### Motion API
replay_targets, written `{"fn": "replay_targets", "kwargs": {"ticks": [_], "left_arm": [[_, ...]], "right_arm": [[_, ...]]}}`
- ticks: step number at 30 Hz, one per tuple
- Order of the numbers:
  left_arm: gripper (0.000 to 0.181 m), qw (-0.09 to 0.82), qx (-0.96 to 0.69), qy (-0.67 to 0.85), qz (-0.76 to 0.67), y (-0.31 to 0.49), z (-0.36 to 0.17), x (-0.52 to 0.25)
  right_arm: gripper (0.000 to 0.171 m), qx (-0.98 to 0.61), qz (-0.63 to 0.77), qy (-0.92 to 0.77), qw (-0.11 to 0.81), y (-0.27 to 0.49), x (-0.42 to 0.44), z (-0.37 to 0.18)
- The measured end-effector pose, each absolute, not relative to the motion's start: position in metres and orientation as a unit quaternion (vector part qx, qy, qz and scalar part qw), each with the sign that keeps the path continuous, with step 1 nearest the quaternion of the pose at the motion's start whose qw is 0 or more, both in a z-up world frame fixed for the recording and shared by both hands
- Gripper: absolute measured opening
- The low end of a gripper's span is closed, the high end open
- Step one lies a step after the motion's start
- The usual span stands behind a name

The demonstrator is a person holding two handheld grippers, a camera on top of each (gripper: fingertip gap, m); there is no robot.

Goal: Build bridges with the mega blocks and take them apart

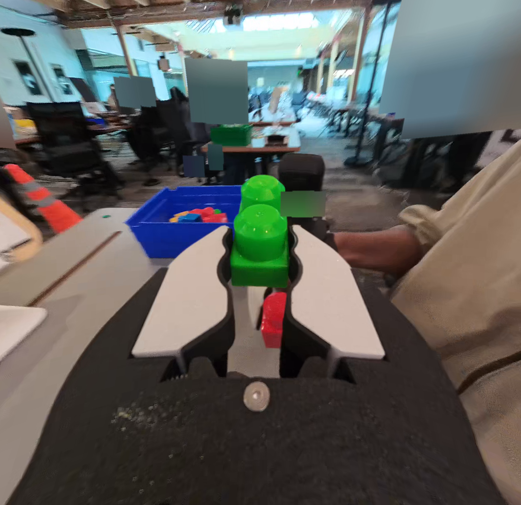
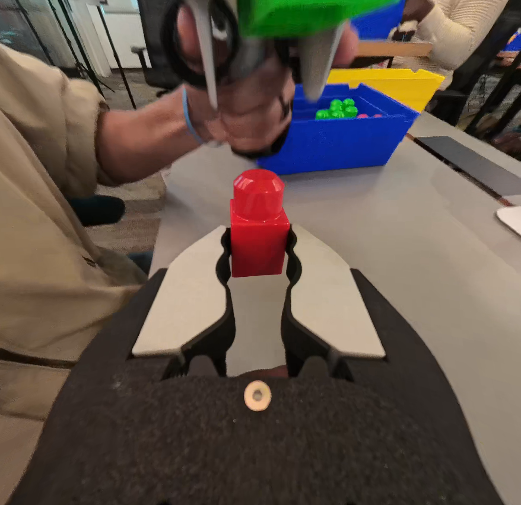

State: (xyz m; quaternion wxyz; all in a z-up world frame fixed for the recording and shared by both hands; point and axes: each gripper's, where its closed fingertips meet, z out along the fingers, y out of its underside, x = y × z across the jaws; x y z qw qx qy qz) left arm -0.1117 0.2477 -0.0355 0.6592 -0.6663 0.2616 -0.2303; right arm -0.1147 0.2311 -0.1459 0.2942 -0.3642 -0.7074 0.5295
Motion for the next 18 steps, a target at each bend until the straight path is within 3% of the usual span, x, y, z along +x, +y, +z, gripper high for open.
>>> {"fn": "replay_targets", "kwargs": {"ticks": [6, 10, 15, 18], "left_arm": [[0.037, 0.669, -0.664, 0.275, -0.188, 0.238, -0.017, -0.121], [0.037, 0.685, -0.687, 0.202, -0.137, 0.245, -0.018, -0.149], [0.037, 0.663, -0.746, 0.057, 0.028, 0.237, -0.063, -0.198], [0.037, 0.631, -0.769, -0.042, 0.09, 0.218, -0.1, -0.223]], "right_arm": [[0.037, -0.398, 0.522, -0.69, 0.303, 0.251, -0.108, -0.161], [0.037, -0.422, 0.472, -0.683, 0.365, 0.265, -0.111, -0.15], [0.037, -0.495, 0.309, -0.64, 0.499, 0.301, -0.104, -0.135], [0.038, -0.559, 0.283, -0.575, 0.526, 0.315, -0.092, -0.137]]}}
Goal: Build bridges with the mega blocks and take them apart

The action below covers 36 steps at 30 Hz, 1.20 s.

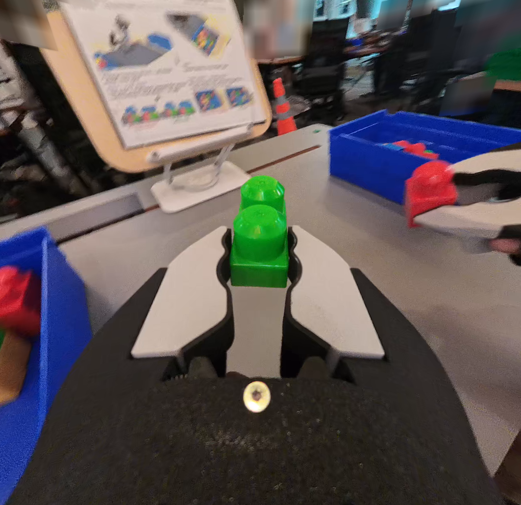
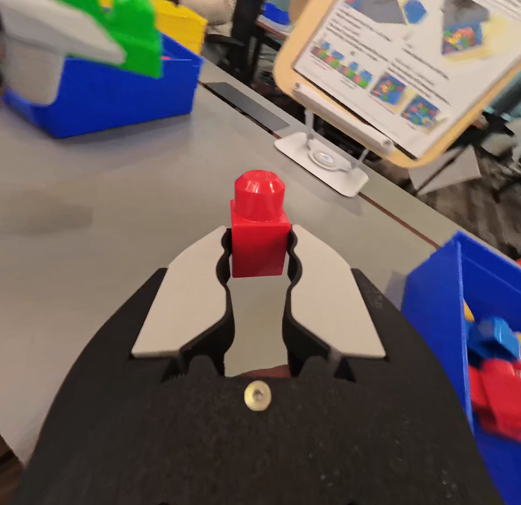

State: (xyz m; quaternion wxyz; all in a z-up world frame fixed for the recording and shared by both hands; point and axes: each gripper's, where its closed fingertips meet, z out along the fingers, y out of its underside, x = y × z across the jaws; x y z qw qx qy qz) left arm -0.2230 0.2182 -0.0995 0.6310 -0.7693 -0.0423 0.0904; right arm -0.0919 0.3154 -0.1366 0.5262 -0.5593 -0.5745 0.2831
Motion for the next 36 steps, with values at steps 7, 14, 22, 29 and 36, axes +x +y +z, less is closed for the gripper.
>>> {"fn": "replay_targets", "kwargs": {"ticks": [7, 14, 22, 29, 36], "left_arm": [[0.037, 0.581, -0.78, -0.179, 0.15, 0.177, -0.169, -0.238], [0.037, 0.574, -0.781, -0.202, 0.138, 0.17, -0.183, -0.235], [0.037, 0.575, -0.787, -0.181, 0.126, 0.178, -0.181, -0.227], [0.037, 0.576, -0.793, -0.161, 0.115, 0.182, -0.184, -0.218], [0.037, 0.574, -0.799, -0.151, 0.097, 0.187, -0.186, -0.206]], "right_arm": [[0.038, -0.645, 0.292, -0.425, 0.564, 0.337, -0.054, -0.161], [0.038, -0.666, 0.287, -0.411, 0.553, 0.34, -0.042, -0.177], [0.038, -0.667, 0.263, -0.411, 0.563, 0.363, -0.033, -0.162], [0.038, -0.708, 0.167, -0.408, 0.552, 0.522, 0.006, -0.104], [0.038, -0.831, 0.133, -0.413, 0.348, 0.677, -0.002, -0.18]]}}
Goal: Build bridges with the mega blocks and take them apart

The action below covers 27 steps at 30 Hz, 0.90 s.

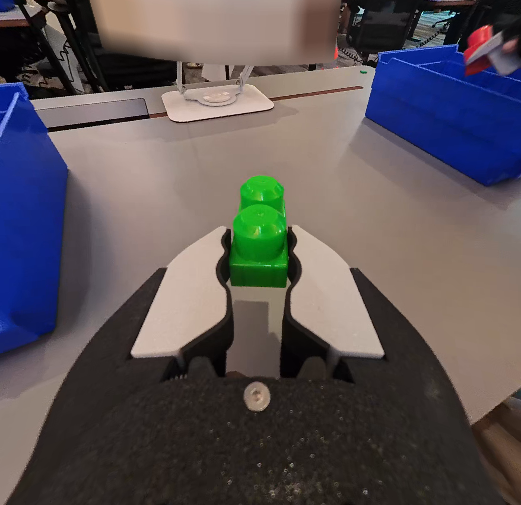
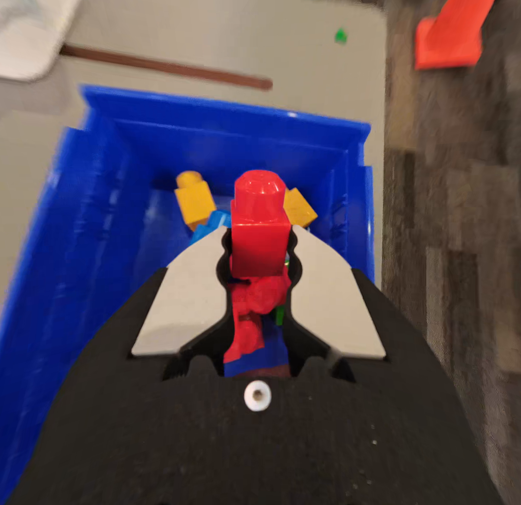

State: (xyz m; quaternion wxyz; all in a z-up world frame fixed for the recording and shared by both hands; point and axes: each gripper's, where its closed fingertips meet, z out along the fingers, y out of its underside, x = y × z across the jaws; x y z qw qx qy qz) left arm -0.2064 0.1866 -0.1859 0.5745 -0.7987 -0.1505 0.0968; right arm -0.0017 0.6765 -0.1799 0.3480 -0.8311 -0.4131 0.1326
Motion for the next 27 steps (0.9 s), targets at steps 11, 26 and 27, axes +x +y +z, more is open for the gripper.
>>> {"fn": "replay_targets", "kwargs": {"ticks": [11, 26, 27], "left_arm": [[0.037, 0.569, -0.805, -0.139, 0.091, 0.189, -0.19, -0.201], [0.037, 0.57, -0.809, -0.122, 0.078, 0.186, -0.184, -0.219], [0.037, 0.57, -0.808, -0.126, 0.084, 0.185, -0.183, -0.224]], "right_arm": [[0.039, -0.861, -0.003, -0.459, 0.219, 0.72, -0.012, -0.225], [0.059, -0.615, 0.233, -0.543, 0.523, 0.517, -0.055, -0.056], [0.058, -0.595, 0.256, -0.541, 0.537, 0.483, -0.053, -0.059]]}}
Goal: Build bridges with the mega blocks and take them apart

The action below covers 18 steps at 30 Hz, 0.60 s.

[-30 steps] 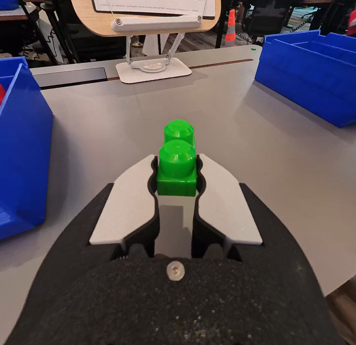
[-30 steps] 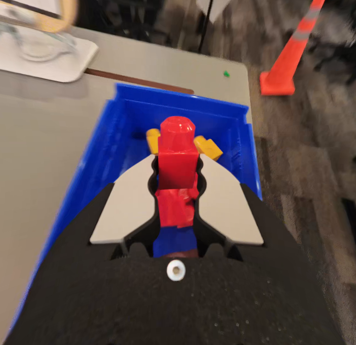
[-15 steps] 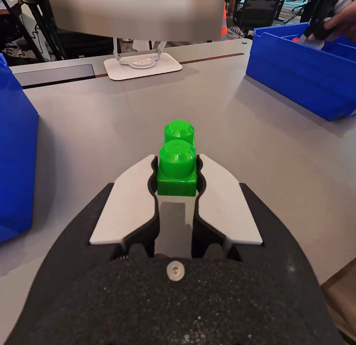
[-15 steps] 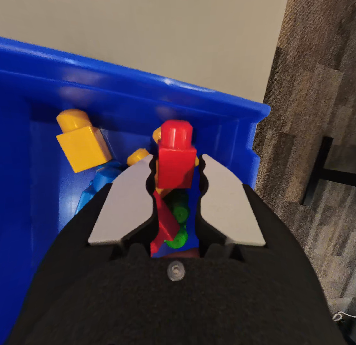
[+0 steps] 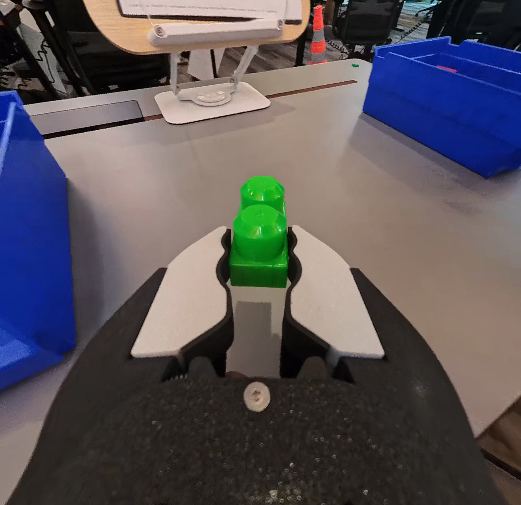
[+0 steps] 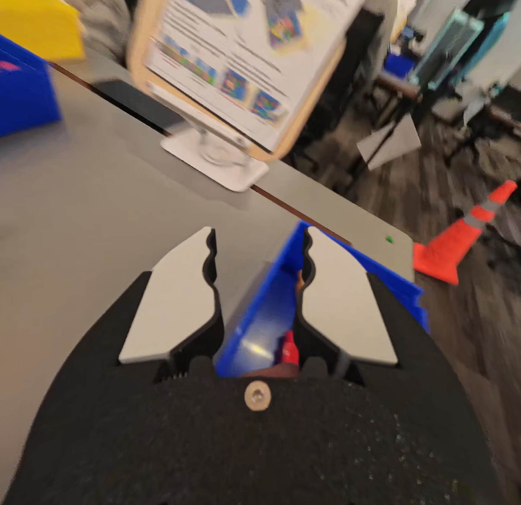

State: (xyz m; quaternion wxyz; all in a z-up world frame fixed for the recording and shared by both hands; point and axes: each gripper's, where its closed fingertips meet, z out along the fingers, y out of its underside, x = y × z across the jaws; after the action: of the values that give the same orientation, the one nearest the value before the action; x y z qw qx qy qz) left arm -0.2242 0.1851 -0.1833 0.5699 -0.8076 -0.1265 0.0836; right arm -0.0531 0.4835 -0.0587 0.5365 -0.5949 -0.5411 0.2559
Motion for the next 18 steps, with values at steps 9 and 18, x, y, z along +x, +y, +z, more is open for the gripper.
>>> {"fn": "replay_targets", "kwargs": {"ticks": [9, 18], "left_arm": [[0.037, 0.566, -0.804, -0.157, 0.088, 0.18, -0.192, -0.231], [0.037, 0.569, -0.815, -0.097, 0.056, 0.186, -0.193, -0.216]], "right_arm": [[0.062, -0.655, 0.339, -0.401, 0.544, 0.326, -0.041, -0.18], [0.063, -0.608, 0.382, -0.486, 0.498, 0.298, -0.056, -0.182]]}}
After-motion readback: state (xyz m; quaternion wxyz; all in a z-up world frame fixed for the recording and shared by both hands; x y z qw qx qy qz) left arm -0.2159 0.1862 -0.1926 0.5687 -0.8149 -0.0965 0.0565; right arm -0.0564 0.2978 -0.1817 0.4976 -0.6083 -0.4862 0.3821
